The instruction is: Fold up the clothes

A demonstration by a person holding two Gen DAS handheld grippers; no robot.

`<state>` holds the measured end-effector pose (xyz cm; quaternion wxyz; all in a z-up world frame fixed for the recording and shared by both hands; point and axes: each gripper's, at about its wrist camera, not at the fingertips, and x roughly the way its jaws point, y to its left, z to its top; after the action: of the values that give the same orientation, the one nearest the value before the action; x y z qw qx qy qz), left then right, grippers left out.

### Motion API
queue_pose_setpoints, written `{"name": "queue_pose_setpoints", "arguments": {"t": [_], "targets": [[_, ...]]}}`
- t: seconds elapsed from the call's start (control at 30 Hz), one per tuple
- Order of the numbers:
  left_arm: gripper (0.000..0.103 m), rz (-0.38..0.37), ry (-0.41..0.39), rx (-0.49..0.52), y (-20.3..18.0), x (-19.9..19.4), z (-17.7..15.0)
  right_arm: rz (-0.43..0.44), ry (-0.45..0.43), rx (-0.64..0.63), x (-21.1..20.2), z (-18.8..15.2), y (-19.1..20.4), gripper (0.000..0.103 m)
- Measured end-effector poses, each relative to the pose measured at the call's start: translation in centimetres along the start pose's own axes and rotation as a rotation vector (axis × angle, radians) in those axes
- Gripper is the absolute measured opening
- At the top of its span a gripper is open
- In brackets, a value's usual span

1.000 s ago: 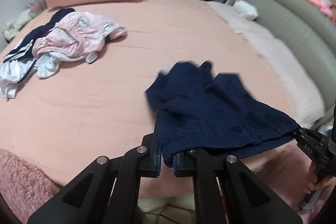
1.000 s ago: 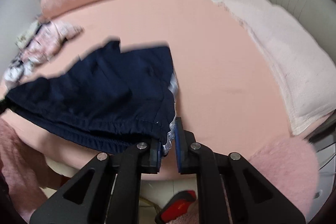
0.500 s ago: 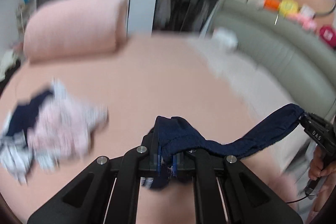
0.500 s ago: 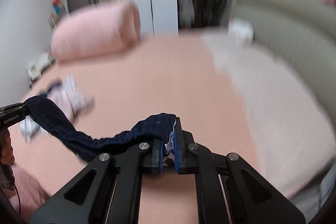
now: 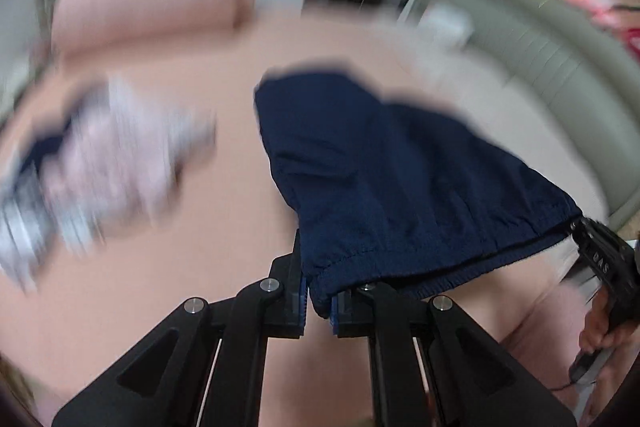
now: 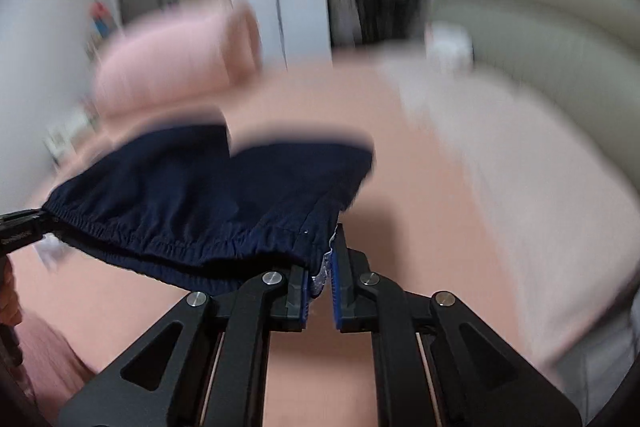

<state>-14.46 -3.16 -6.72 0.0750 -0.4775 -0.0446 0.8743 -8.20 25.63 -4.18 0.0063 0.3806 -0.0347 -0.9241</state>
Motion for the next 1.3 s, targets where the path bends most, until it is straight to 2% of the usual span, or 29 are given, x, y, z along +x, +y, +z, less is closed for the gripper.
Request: {"name": "queue_pose_setpoints", "arguments": {"t": [0.03, 0.1, 0.17, 0.23, 0.3, 0.5, 0.67, 0.73, 0.77, 0.83, 0.9, 0.97, 1.07, 1.17, 1.27, 1.3], "targets": [[0.008, 0.026, 0.058, -0.009, 0.3, 2.5, -1.7, -0.01, 0.082, 0.007, 2.6, -2.4, -0.1, 0.007], [0.008, 0.072, 0.124, -0.002, 0.6, 5.8, -4.3, -0.017, 0.198, 0.025, 6.5, -6.7, -0.4, 0.007], [0.008, 0.112, 0.181, 0.004, 0.8, 8.6, -6.7, -0.028, 0.223, 0.01, 7.3, -8.4, -0.2, 0.007], [0.009, 0.101, 0.165, 0.001, 0.7, 8.5, -6.9, -0.039, 0.247, -0.006, 8.0, -10.1, -0.1, 0.007], [0.009, 0.089, 0.152, -0.003, 0.7, 8.4, -7.1, -0.046, 0.251, -0.018, 7.9, -10.6, 0.1, 0.007], [0.009, 0.046, 0.178, 0.021, 0.5, 7.3, -8.1, -0.036, 0.317, -0.01, 8.8, -10.3, -0.9, 0.007], [0.008, 0.016, 0.21, -0.017, 0.9, 6.3, -9.6, -0.015, 0.345, -0.002, 6.9, -10.6, -1.6, 0.007], [0.01, 0.007, 0.235, -0.025, 0.9, 6.4, -11.0, -0.012, 0.377, 0.008, 7.2, -11.1, -2.0, 0.007], [0.014, 0.002, 0.243, -0.028, 0.8, 6.4, -11.6, -0.011, 0.39, 0.013, 7.3, -11.2, -2.1, 0.011], [0.021, -0.021, 0.229, -0.037, 1.0, 5.8, -12.0, -0.001, 0.386, 0.019, 6.8, -11.1, -2.4, 0.018], [0.041, -0.074, 0.21, -0.059, 1.4, 4.4, -12.0, 0.007, 0.361, 0.019, 5.8, -10.9, -2.6, 0.028], [0.046, -0.118, 0.171, -0.039, 1.4, 2.4, -12.1, 0.029, 0.329, 0.006, 4.3, -10.6, -2.5, 0.037], [0.046, -0.108, 0.15, -0.005, 1.4, 0.4, -12.3, 0.047, 0.311, -0.011, 2.7, -10.1, -2.4, 0.043], [0.045, -0.096, 0.107, -0.002, 2.6, 0.6, -11.1, 0.061, 0.278, -0.03, 1.2, -9.2, -2.1, 0.043], [0.029, -0.079, 0.102, 0.071, 0.4, 2.5, -9.0, 0.063, 0.209, -0.064, 1.3, -7.5, -0.8, 0.043], [0.029, -0.092, 0.11, 0.092, -0.3, 3.3, -8.6, 0.08, 0.214, -0.077, 2.2, -7.3, -0.4, 0.043]]}}
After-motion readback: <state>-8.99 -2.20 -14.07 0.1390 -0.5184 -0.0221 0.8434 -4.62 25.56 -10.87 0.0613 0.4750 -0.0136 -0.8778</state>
